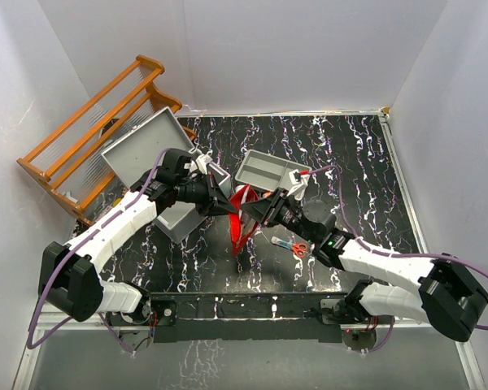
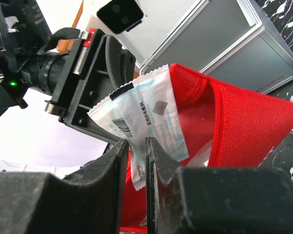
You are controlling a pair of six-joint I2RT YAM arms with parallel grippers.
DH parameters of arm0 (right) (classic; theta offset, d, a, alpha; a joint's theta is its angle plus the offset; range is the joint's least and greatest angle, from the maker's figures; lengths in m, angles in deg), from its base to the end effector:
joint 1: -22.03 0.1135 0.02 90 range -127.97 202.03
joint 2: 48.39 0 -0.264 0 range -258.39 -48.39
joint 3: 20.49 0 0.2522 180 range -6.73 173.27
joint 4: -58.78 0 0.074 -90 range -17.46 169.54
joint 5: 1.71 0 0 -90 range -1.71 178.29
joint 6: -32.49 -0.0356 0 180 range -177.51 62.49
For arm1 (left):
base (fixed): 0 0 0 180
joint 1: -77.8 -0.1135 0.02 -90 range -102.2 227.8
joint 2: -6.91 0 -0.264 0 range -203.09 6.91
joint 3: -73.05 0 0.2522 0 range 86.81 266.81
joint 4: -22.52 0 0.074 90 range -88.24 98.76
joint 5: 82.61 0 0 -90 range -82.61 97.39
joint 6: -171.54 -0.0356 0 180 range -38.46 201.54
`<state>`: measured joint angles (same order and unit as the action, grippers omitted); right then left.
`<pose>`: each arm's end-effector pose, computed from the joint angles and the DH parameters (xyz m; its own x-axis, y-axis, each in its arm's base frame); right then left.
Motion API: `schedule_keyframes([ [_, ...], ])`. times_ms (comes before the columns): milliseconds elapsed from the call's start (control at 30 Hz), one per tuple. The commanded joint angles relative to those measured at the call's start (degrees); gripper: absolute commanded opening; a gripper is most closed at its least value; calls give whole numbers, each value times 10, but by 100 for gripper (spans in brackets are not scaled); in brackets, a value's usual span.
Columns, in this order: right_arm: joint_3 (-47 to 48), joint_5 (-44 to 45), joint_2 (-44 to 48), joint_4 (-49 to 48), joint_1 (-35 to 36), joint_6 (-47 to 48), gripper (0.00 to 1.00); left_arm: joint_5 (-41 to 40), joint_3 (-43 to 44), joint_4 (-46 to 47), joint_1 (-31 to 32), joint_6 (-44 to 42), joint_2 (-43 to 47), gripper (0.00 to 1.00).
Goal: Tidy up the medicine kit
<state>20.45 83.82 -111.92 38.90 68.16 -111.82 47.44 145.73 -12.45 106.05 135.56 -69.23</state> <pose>0.1675 0.1782 0.2478 -0.6467 0.4957 -0.5798 -0.4242 0.3980 0.8134 0.2427 -0.1564 0.2917 -0.9742 -0.1798 -0.1366 0.0307 0.4941 -0.8689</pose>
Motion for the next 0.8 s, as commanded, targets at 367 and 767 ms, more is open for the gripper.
schedule_keyframes([
  [367, 38, 39, -2, 98, 3, -21, 17, 12, 3, 19, 0, -77, 26, 0],
  [767, 83, -34, -22, 169, 3, -29, 11, 22, 2, -1, 0, -131, 17, 0],
])
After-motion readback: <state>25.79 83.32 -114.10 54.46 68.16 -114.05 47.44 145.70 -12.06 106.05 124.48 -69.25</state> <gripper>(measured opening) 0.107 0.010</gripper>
